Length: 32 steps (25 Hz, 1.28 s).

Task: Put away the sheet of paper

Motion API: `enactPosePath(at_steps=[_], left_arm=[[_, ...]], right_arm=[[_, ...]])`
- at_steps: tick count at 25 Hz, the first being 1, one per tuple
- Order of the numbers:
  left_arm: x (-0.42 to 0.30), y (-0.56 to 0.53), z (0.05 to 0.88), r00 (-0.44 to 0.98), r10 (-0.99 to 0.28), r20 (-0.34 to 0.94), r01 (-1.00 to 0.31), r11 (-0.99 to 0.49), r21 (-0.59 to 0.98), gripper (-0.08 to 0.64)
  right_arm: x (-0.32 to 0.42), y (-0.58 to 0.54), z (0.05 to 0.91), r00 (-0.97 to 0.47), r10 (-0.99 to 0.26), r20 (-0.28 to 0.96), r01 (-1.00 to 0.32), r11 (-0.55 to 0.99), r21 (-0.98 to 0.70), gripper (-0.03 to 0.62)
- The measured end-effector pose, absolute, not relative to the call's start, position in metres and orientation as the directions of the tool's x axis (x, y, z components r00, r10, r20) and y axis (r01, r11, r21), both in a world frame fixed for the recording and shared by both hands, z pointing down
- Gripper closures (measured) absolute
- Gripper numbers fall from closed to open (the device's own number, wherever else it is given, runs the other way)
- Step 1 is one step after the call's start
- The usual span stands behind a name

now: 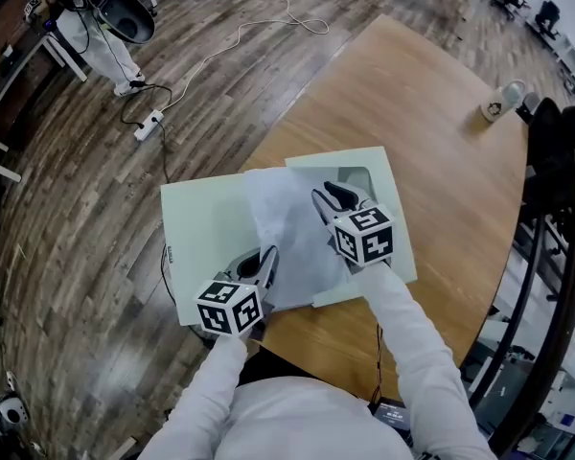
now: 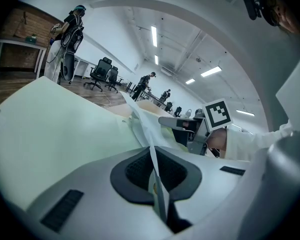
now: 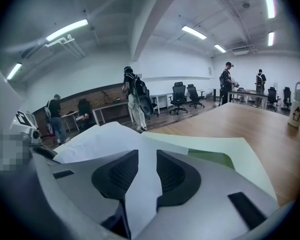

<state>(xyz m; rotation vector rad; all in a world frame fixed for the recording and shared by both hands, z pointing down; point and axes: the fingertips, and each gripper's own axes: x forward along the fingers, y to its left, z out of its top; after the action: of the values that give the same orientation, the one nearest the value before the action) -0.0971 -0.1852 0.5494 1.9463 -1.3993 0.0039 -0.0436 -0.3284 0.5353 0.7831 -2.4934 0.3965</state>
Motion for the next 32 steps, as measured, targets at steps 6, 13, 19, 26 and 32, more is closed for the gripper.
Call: enactPosePath(at_steps=[6,13,19,26,32], left_arm=[[-0.099,-0.186,0.554,0.407,-0.811,0.419,-0.83,-0.137,0.54,0.543],[-0.102,-0.19,0.558,0.41,-0.795,0.447,-0.836,-0.131,0.533,0.543],[-0.101,-0.193,0.565,0.41,-0.779,0.475,-0.838,-0.117,0.533,0.543],[-0.104,-0.194,0.572,0.417,-0.766,0.49,-0.815,-0.075,0.575,0.543],[-0.104,-0.196,0.574,0.415,-0.757,0.505,-0.805,-0.047,0.591,0.543]], right_arm=[[-0.056,-0.341,0.559,-0.673,-0.455,0.583,-0.618,0.779,-0.106,0.462],[-0.062,-0.346,0.578,-0.643,-0.44,0.627,-0.627,0.772,-0.101,0.462],[-0.062,-0.348,0.589,-0.625,-0.423,0.656,-0.628,0.772,-0.1,0.462],[-0.064,-0.347,0.597,-0.579,-0.41,0.705,-0.626,0.778,-0.061,0.462],[-0.063,-0.349,0.6,-0.554,-0.404,0.728,-0.626,0.779,-0.044,0.462]])
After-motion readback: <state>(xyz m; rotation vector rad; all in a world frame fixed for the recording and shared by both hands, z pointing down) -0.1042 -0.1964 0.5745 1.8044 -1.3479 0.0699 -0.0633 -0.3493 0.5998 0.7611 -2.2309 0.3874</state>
